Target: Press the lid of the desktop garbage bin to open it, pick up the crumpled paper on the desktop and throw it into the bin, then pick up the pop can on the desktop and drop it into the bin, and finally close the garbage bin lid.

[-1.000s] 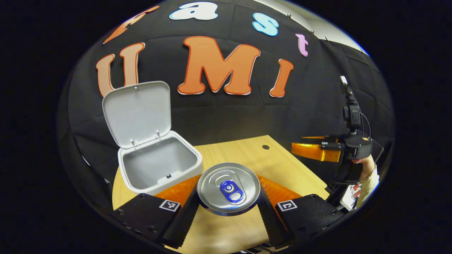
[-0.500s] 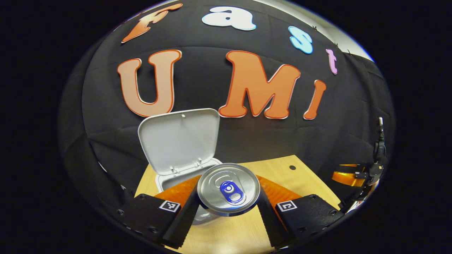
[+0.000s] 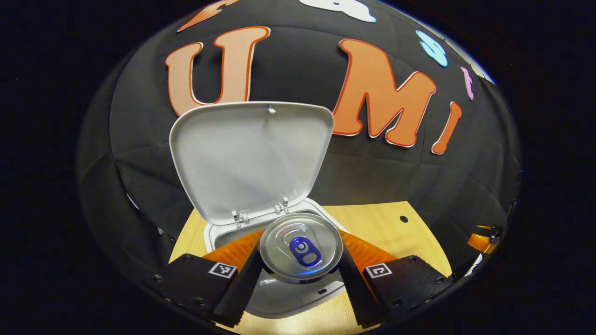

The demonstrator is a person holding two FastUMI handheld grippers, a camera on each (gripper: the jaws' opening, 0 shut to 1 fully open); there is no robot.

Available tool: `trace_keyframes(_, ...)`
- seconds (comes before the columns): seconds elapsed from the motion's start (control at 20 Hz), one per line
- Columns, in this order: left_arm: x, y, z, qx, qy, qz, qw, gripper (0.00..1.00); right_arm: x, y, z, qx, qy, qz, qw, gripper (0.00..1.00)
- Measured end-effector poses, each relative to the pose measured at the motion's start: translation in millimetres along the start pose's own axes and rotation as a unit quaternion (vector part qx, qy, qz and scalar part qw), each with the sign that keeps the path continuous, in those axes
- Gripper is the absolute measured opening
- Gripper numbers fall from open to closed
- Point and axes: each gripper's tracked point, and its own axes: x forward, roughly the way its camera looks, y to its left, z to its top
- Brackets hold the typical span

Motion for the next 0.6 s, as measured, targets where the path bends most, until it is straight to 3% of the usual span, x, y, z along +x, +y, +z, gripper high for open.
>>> trace_keyframes(0.15, 7, 12, -2, 0.018, -0.001, 0.021, 1.0, 0.86, 2, -3, -3, 0.008, 0.005, -0.005, 1.0, 0.96)
trace_keyframes(0.25, 8, 8, -2, 0.008, -0.004, 0.013, 1.0, 0.9, 4, -2, -5, 0.009, 0.007, -0.007, 1.0, 0.96)
trace_keyframes(0.6, -2, 1, 6, 0.008, -0.024, 0.003, 1.0, 0.9, 8, 8, -7, 0.005, 0.014, 0.0, 1.0, 0.96)
